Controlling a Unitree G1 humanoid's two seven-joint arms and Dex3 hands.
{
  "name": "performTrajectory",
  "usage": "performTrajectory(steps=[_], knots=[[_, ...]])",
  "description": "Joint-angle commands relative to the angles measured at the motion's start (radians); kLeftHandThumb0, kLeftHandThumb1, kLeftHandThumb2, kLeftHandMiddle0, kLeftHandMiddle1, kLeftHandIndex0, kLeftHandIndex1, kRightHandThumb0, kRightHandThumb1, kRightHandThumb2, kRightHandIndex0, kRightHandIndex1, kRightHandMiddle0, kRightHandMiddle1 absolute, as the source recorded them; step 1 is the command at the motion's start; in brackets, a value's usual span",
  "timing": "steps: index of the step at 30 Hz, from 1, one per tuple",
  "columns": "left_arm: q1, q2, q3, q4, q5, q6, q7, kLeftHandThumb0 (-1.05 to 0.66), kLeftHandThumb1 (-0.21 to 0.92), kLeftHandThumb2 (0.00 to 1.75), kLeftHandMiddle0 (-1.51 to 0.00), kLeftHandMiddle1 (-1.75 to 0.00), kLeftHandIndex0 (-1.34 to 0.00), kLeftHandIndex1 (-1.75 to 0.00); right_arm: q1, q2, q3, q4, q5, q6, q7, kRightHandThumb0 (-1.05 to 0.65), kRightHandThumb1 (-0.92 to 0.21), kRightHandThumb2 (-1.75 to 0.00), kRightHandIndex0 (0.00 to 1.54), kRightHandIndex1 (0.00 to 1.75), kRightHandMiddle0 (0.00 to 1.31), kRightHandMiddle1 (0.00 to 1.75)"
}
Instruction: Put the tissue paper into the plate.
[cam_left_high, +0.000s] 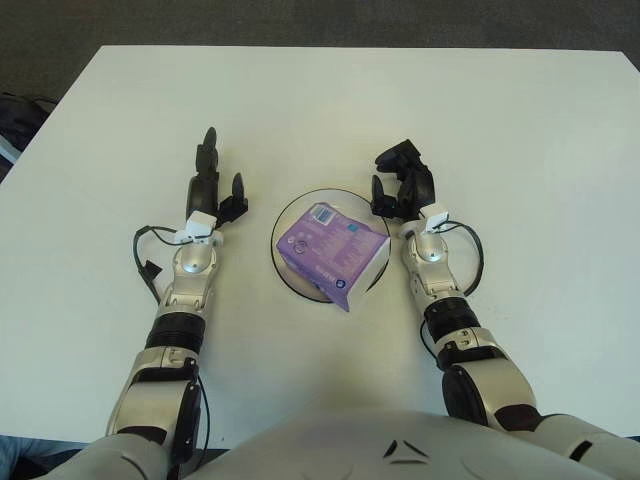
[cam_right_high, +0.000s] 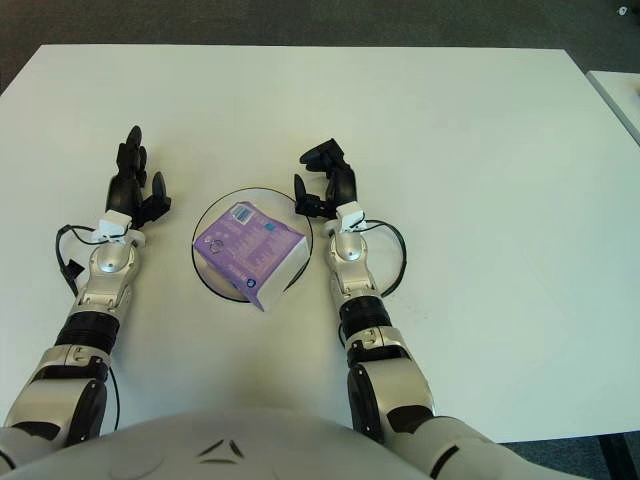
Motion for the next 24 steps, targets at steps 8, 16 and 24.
performTrajectory(steps=[8,16,24], knots=[[0.123,-0.016,-0.019,0.072,0.017,0.004,-0.009,-0.77,0.92,0.81,-0.16,0.0,0.0,-0.28,0.133,0.004,-0.01,0.08,-0.001,0.056,-0.029,-0.01,-0.37,-1.21,0.62,1.7,0.4,1.61],[0.129,-0.01,-0.025,0.076,0.023,-0.001,-0.009,-0.76,0.92,0.8,-0.17,-0.01,0.0,-0.27,0.136,0.003,0.0,0.083,-0.011,0.049,-0.032,-0.01,-0.37,-1.21,0.62,1.69,0.4,1.62],[0.136,-0.008,-0.028,0.075,0.018,-0.002,-0.012,-0.74,0.92,0.79,-0.17,0.0,0.0,-0.27,0.14,0.005,0.004,0.082,-0.01,0.045,-0.031,-0.01,-0.36,-1.22,0.62,1.71,0.41,1.61]])
